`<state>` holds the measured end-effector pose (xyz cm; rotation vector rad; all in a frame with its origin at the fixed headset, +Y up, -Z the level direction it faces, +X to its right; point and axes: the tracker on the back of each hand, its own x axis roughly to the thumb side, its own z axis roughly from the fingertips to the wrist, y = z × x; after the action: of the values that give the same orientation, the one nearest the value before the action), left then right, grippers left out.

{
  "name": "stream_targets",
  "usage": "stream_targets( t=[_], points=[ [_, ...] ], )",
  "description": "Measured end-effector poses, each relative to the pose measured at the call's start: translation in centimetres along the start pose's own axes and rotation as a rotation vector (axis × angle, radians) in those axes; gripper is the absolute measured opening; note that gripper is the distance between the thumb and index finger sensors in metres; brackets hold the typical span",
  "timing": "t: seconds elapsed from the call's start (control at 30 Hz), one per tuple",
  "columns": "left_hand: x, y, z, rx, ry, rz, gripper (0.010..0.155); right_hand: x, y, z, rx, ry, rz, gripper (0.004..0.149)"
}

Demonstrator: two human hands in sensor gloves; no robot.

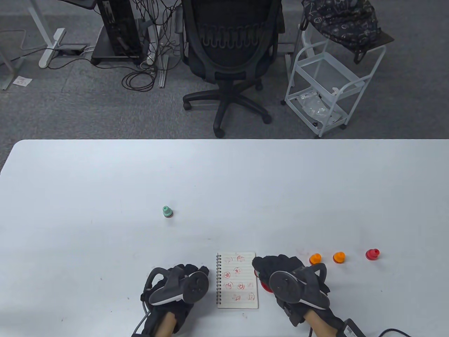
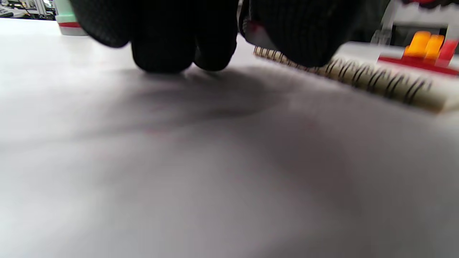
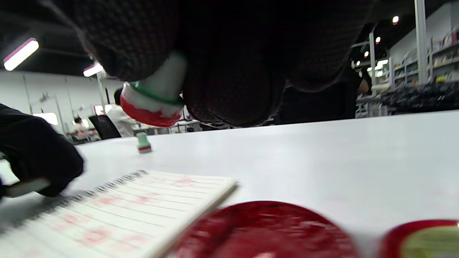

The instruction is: Stamp reward stamp onto notebook

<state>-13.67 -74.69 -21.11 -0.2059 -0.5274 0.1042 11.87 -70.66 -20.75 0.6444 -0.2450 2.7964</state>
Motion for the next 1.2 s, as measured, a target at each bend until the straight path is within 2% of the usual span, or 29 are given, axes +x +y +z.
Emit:
stream_targets(
  t=[0.13, 0.2, 0.3, 0.4, 0.53, 0.77, 1.0, 1.2],
  points=[
    [0.0, 0.8, 0.4, 0.151, -0.054, 0.319, 0.061, 1.5, 0.0, 0.1, -0.005, -0.052, -0.143, 0.047],
    [0.2, 1.1, 0.6, 0.214, -0.083, 0.393, 0.06, 2.4, 0.1, 0.2, -0.008, -0.094, -0.154, 0.047],
    [0.6, 1.3, 0.7, 0.239, -0.122, 0.429, 0.061, 3.2, 0.1, 0.4, -0.028, -0.139, -0.186, 0.054],
    [1.2, 1.3, 0.8, 0.261, -0.15, 0.417, 0.07, 3.9, 0.0, 0.6, -0.063, -0.175, -0.222, 0.057],
    [1.8, 1.6, 0.8, 0.294, -0.187, 0.445, 0.066, 4.4, -0.1, 0.8, -0.087, -0.204, -0.226, 0.056],
    [2.9, 1.7, 0.8, 0.323, -0.254, 0.445, 0.069, 4.5, -0.3, 0.9, -0.115, -0.208, -0.24, 0.054],
    [2.8, 1.8, 1.1, 0.375, -0.285, 0.506, 0.069, 4.2, -0.5, 0.8, -0.114, -0.201, -0.24, 0.051],
    [2.8, 1.8, 1.2, 0.365, -0.293, 0.511, 0.068, 4.0, -0.3, 0.8, -0.109, -0.188, -0.26, 0.051]
  ],
)
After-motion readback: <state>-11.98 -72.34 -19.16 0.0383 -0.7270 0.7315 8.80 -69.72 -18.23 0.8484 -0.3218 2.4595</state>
